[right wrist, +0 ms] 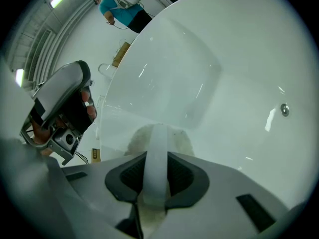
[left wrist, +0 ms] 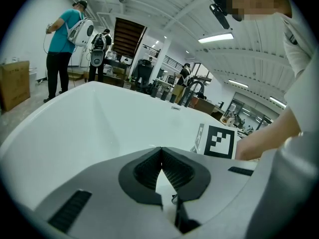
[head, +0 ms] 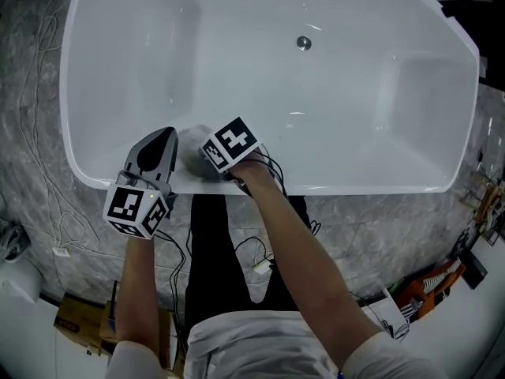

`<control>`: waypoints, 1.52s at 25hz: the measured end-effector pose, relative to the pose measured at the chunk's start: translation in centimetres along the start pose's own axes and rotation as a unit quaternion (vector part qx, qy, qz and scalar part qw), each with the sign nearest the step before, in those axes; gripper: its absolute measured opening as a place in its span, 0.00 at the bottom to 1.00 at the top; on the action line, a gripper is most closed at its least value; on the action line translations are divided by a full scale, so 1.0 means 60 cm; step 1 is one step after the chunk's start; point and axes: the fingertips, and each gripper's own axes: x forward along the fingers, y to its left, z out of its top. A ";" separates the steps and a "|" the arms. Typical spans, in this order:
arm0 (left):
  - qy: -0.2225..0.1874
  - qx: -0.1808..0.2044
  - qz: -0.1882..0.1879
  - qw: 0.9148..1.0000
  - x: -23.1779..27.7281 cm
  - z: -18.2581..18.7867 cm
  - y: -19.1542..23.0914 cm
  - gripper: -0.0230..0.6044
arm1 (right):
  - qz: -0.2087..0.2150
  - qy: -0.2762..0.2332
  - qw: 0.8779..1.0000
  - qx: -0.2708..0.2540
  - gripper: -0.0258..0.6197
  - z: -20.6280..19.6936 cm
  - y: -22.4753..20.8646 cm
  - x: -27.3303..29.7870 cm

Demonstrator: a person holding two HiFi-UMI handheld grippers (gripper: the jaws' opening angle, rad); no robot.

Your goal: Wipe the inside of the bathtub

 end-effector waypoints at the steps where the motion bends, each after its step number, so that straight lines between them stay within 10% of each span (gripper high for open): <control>1: 0.002 0.001 -0.003 1.000 0.005 -0.002 -0.008 0.06 | -0.002 -0.001 1.000 0.002 0.18 -0.006 -0.007 -0.005; 38: 0.054 0.052 -0.103 0.992 0.205 -0.048 -0.352 0.06 | -0.034 -0.021 0.998 0.041 0.18 -0.240 -0.257 -0.252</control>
